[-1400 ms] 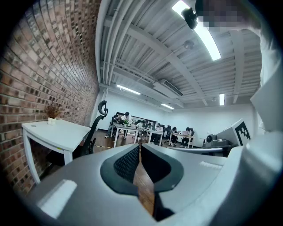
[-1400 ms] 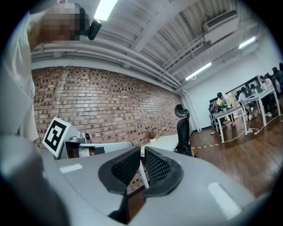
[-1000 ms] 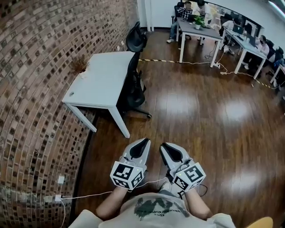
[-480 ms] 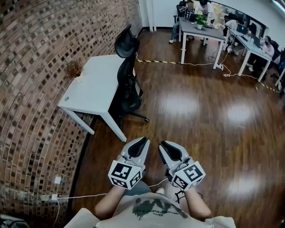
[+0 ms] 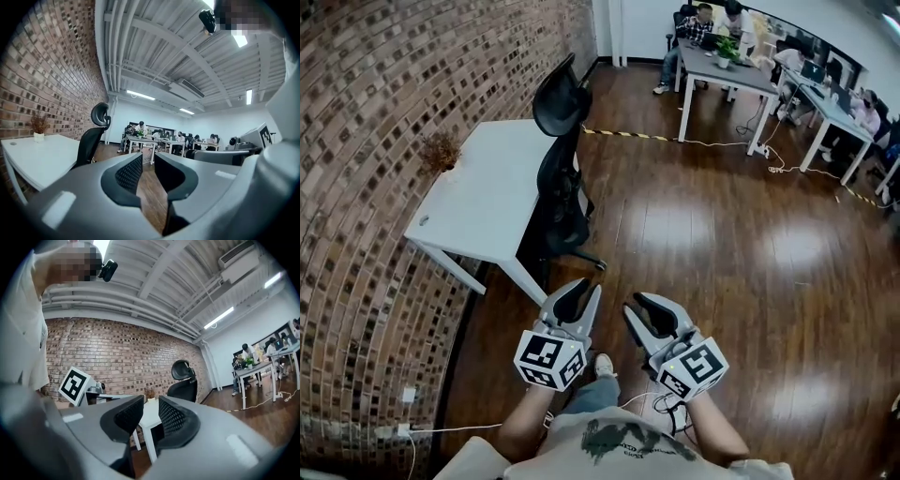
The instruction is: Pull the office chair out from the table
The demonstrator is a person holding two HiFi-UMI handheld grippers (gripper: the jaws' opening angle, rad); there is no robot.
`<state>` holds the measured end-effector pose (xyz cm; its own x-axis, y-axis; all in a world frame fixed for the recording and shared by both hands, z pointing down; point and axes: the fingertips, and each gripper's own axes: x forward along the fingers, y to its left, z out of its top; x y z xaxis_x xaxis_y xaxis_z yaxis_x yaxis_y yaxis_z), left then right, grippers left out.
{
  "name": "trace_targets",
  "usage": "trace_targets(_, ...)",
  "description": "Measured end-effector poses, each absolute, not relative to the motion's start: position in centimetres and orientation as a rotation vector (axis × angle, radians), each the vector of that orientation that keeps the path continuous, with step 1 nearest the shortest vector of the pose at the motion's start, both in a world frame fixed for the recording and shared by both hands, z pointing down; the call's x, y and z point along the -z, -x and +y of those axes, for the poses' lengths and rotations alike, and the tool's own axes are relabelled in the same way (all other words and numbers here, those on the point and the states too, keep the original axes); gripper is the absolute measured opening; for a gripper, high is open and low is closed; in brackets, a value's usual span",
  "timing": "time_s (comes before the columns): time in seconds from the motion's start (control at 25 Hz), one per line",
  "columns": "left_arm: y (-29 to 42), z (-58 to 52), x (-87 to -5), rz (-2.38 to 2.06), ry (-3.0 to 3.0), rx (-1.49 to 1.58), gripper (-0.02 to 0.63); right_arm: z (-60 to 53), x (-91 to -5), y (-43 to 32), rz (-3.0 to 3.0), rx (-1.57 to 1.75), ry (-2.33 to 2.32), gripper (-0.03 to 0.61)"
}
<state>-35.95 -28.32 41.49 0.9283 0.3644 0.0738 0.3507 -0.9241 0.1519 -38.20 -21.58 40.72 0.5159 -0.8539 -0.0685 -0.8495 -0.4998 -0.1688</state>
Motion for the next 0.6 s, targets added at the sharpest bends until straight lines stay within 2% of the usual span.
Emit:
trace_targets(0.32,27.1,-33.6,-39.2,0.548,-2.946,-0.074,0.081,-25.9,-38.9,29.9,1.491,0.018,2.638,0.092)
trace_targets(0.6,22.1,-36.3,-37.8,0.566,-2.931,-0.041,0.092,-28.4,-37.9,24.9,1.502,0.013,2.665,0.100)
